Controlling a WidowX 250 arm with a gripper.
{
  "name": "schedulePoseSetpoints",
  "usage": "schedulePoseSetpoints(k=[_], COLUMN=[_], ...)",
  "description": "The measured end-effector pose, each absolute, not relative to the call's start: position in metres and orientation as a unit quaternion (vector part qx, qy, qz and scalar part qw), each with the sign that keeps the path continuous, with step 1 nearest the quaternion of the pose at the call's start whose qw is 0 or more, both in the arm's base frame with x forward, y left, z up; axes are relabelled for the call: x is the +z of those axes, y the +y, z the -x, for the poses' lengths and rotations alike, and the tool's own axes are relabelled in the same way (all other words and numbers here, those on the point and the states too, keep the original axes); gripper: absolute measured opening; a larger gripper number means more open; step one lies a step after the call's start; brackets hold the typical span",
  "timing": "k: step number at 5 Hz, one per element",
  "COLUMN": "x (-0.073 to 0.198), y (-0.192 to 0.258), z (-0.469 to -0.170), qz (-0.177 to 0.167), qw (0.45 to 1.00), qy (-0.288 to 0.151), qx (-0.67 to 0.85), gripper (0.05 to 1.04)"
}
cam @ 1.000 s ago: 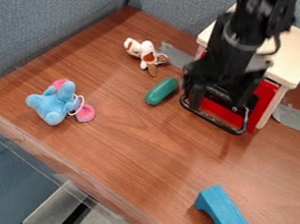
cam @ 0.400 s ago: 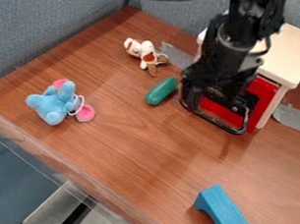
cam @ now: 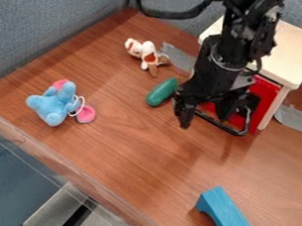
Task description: Open the drawer
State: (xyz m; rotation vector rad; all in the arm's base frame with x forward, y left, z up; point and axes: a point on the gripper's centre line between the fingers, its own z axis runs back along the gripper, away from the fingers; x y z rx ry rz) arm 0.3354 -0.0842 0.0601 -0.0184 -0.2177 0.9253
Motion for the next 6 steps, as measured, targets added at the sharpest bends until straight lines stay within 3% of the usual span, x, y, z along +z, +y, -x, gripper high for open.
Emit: schedulePoseSetpoints(k=[5, 6], x=[0.034, 0.039], y=[-0.07, -0.072], z=[-0.353, -0.359], qz=[-0.01, -0.002], qw=[0.884, 0.884], qy=[-0.093, -0.1], qx=[0.457, 0.457], gripper=[1.0, 0.941])
